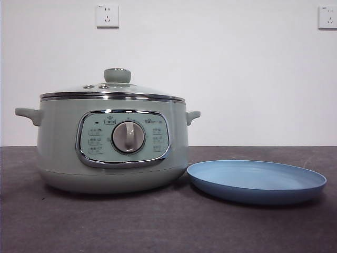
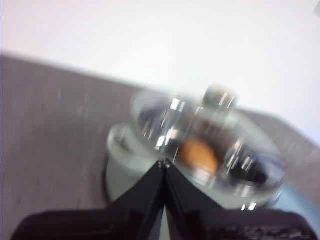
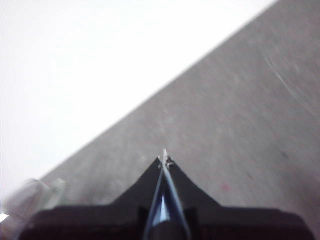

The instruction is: Take the potato out from the steamer,put the potato on the plate,close the lid

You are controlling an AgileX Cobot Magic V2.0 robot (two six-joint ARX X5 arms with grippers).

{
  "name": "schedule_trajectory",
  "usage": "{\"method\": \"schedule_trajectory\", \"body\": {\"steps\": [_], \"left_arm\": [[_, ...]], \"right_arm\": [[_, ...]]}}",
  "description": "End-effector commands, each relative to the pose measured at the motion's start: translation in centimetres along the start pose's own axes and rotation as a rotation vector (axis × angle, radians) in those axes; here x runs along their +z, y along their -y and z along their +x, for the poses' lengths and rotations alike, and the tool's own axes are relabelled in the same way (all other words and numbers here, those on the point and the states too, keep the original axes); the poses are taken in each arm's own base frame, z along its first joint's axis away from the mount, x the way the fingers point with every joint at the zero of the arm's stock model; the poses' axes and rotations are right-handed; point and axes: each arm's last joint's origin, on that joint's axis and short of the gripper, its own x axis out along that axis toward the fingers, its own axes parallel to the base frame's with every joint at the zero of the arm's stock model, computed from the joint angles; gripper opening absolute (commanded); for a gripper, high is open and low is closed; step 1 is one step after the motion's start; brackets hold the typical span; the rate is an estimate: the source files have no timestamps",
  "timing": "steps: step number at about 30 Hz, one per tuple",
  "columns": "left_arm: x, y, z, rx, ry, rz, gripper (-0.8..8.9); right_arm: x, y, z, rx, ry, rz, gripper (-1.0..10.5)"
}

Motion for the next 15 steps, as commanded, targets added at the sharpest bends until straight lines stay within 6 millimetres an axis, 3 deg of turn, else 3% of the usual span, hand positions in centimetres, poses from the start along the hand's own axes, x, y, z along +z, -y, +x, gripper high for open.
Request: {"method": "schedule_trajectory", "body": {"steps": [1, 7, 15], "left_arm": [[2.8, 1.1, -0.4, -0.013, 0.051, 0.064, -0.06], [8.5, 2.9, 0.3, -0.011, 0.05, 0.139, -0.06], [14.7, 4.6, 3.8, -0.073, -0.102, 0.17, -0.06]], "right_arm": [[1.7, -1.3, -0.1, 0.035, 0.024, -0.03, -0.2], [6.3, -4.7, 0.3, 0.148, 0.02, -0.163, -0.2], [13.4, -10.1, 2.0, 0.417, -0.026, -0.363, -0.2]]}}
